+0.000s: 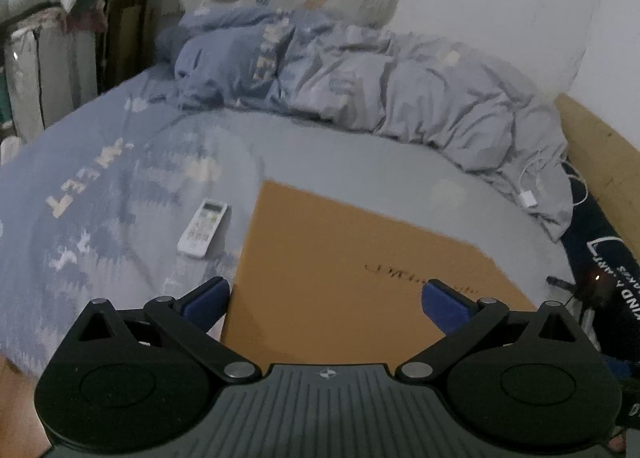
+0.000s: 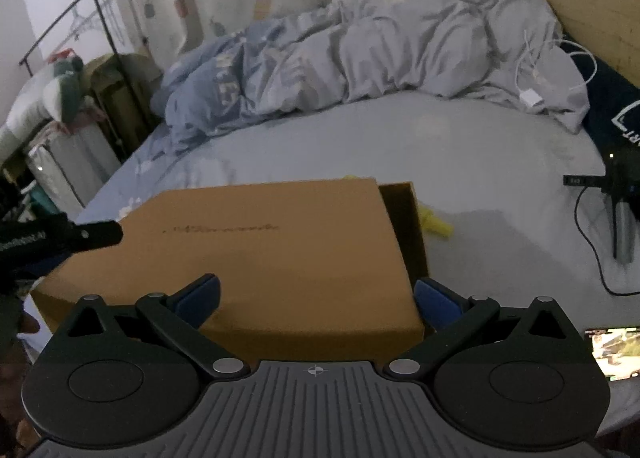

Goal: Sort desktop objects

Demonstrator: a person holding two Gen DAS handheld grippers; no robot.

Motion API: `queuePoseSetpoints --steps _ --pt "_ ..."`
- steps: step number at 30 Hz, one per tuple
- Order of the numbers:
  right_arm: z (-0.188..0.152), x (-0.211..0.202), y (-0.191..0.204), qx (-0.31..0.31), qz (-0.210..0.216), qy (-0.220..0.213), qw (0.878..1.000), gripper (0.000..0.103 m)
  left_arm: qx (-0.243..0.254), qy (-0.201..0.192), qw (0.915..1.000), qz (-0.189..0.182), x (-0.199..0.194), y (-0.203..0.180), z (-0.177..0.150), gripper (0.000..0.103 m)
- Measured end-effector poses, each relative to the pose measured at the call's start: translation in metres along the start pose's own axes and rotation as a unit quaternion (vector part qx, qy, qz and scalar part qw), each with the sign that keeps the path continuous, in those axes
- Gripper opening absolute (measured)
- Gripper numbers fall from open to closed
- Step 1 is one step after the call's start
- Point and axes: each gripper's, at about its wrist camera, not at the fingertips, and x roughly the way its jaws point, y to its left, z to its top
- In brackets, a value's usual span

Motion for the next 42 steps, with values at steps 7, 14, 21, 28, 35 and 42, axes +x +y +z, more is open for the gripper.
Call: queuePoseSetpoints --steps 7,14,21,28,35,42 --pt "-0.007 0.000 0.000 0.000 0.064 0.016 0.998 0.103 -0.026 0.058 0.9963 -0.057 0.018 0.012 -0.022 0.103" --pt "-0.031 -0.002 0.052 -0.134 0.155 0.009 0.979 0.103 -0.064 0.115 0.9866 -0.097 0.045 -0.007 -0.031 0.088" --pt "-0.044 0.048 0.005 -0.055 0.101 0.011 0.993 0.103 -0.049 0.113 0.9901 -0.067 0.058 -0.014 -0.046 0.091" --pt "-0.048 0.075 -0.007 -0.044 0.099 0.010 0.994 0.103 -0.027 0.103 0.9921 -0.066 0.058 -0.043 -0.048 0.092" --pt "-0.054 0.092 -0.010 -0.039 0.108 0.009 0.993 0.103 -0.022 0.098 0.9929 -0.063 0.063 -0.043 -0.040 0.092" --pt "-0.025 0.052 -0.030 -0.023 0.125 -0.003 0.992 0.103 -0.015 0.084 0.9937 -0.072 0.052 -0.033 -0.035 0.093"
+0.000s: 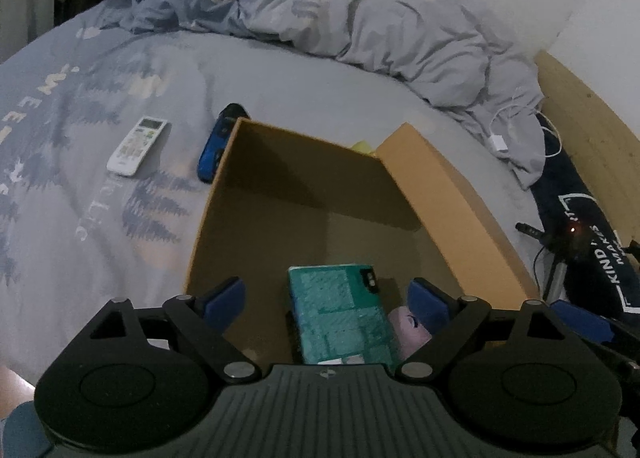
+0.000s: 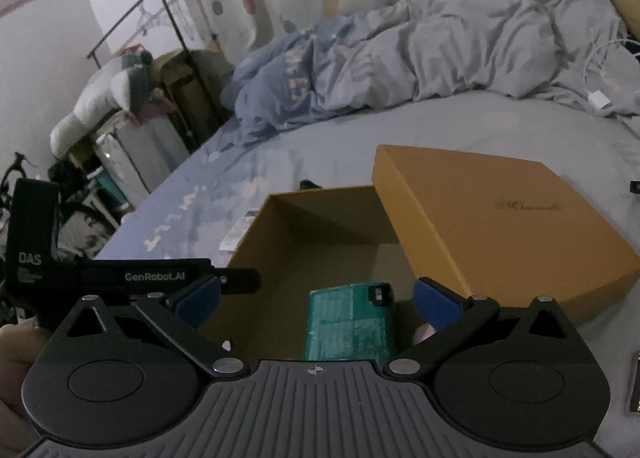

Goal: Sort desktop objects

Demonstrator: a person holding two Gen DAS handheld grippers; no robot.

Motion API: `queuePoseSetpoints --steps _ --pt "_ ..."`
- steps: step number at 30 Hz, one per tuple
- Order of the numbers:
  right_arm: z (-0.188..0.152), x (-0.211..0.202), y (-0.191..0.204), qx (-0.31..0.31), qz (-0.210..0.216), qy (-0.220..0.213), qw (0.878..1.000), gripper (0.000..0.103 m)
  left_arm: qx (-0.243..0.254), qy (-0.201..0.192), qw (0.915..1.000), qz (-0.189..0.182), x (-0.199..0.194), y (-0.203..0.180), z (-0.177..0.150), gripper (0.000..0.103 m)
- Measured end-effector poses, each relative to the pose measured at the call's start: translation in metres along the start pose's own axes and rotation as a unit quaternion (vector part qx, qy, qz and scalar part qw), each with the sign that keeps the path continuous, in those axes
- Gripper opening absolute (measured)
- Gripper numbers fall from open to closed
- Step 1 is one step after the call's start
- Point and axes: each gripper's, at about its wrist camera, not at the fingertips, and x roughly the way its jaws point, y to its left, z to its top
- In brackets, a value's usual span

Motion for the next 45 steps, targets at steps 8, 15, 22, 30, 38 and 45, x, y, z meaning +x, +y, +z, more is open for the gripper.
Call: queuePoseSetpoints --steps 8,15,22,30,38,45 --pt "0.020 -0.050 -0.034 0.041 0.042 -0.045 0.997 0.103 0.029 -0.060 0.9934 -0.094 -0.020 -0.026 0.003 0.096" --pt "0.032 -0.074 -0.048 0.030 0.063 -0.067 0.995 0.103 0.064 -0.086 0.9859 -0.129 -0.029 -0.049 0.002 0.098" --pt "0.035 -0.071 -0.073 0.012 0.049 -0.055 0.997 0.103 0.077 -0.101 0.9860 -0.109 -0.021 -0.065 0.002 0.103" --pt "0.057 -0.070 -0.153 0.029 0.012 -0.028 0.999 0.103 0.053 -0.059 0.9949 -0.063 0.012 -0.079 0.010 0.103" --pt "0.080 -0.022 -0.245 0.046 -0.010 0.045 0.998 0.103 0.040 -0.043 0.9982 -0.009 0.038 -0.102 0.019 0.103" --pt "0.074 0.025 -0.296 0.082 -0.012 0.102 0.991 0.103 0.044 -0.032 0.9982 0.025 0.067 -0.121 0.028 0.103"
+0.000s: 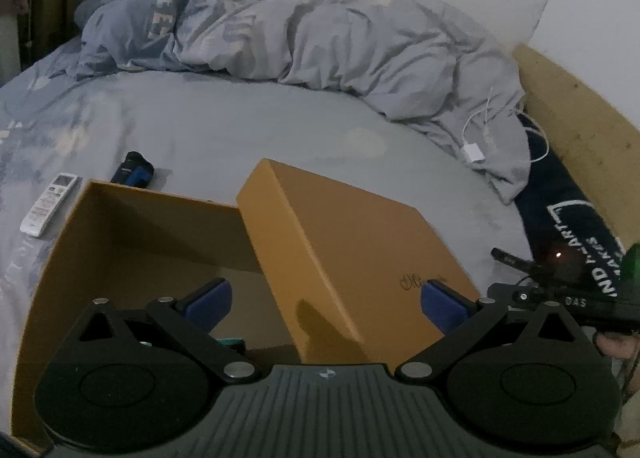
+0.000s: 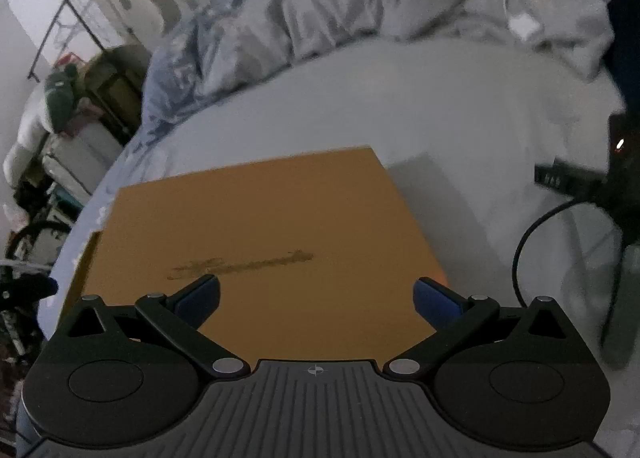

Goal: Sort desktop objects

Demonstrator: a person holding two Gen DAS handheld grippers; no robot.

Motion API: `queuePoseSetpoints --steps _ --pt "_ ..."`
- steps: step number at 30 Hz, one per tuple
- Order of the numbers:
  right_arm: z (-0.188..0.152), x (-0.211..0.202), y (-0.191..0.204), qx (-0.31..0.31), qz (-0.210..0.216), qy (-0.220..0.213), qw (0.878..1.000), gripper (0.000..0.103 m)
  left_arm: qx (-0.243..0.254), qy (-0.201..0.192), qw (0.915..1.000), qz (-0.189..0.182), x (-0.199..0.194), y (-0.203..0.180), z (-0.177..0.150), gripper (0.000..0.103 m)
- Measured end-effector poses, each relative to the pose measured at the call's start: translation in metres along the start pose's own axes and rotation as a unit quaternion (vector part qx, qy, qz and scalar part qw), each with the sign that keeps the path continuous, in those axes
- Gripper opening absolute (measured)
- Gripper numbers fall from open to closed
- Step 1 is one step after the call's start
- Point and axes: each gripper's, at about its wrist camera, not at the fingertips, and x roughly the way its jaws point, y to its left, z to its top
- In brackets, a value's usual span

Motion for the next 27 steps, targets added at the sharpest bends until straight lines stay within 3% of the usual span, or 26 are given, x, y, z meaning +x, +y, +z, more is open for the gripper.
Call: queuePoseSetpoints --steps 9,17,27 --pt "0.004 0.036 -0.033 0.021 -0.008 0.035 0.999 0.103 0.024 0.031 0.9975 0.059 0.038 -0.015 0.003 0.103" --pt "0.003 0.052 -0.057 0.067 0.031 0.051 0.996 0.103 0.025 0.058 0.9967 0.051 0.053 -0.020 -0.005 0.103" --pt "-0.005 0.043 -0.045 0.066 0.030 0.058 0.996 0.103 0.061 0.048 0.9955 0.053 0.047 -0.027 -0.006 0.103"
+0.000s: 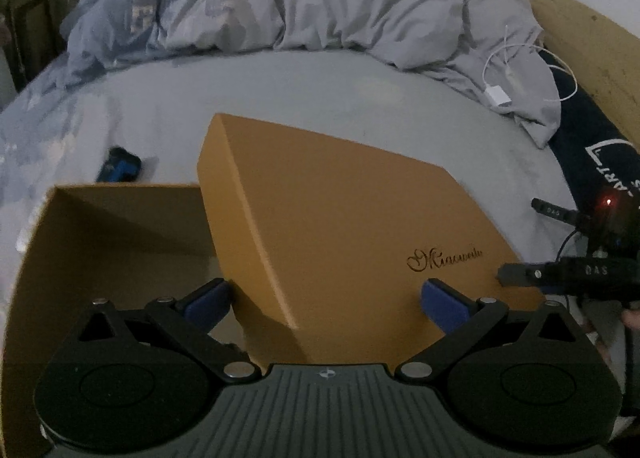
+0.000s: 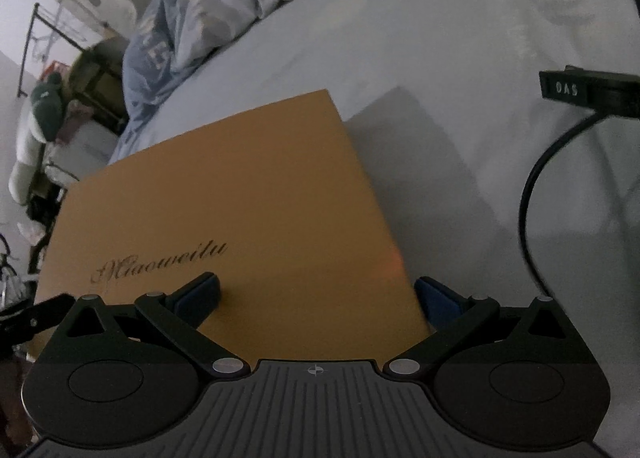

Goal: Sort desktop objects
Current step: 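Lower the orange box flat over the cardboard box with both tools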

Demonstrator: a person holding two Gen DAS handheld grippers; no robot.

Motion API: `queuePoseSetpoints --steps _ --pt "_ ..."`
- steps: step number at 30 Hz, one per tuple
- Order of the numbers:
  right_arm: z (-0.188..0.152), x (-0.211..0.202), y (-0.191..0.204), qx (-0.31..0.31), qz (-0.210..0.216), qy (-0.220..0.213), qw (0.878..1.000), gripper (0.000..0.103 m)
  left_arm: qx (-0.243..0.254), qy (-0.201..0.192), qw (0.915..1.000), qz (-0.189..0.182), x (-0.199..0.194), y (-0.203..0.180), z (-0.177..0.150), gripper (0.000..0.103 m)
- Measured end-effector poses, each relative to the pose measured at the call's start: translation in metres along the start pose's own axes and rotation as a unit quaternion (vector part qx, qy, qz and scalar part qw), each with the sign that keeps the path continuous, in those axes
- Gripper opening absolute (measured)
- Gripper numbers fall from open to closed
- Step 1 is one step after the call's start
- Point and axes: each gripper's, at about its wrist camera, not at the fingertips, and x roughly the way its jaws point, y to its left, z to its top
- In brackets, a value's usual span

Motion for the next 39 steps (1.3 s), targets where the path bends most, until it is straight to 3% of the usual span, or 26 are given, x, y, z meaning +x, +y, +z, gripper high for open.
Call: queuePoseSetpoints --steps 13,25,39 --pt "-0.037 -0.038 0.070 -0.034 -0.044 -0.032 0.998 0.103 -0.021 0.006 0.9978 -0.062 -0.025 0.047 0.003 0.103" --pt "-0.069 -0.066 0.174 -0.096 -0.095 -0.088 0.987 0.103 -0.043 -0.027 0.9935 -0.102 -0.070 0.105 -0.014 0.103" --pt "-0.106 -0.064 0.275 -0.140 -0.122 -0.135 0.973 0.103 -0.049 -0.063 0.9908 -0.109 -0.114 0.168 -0.028 0.103"
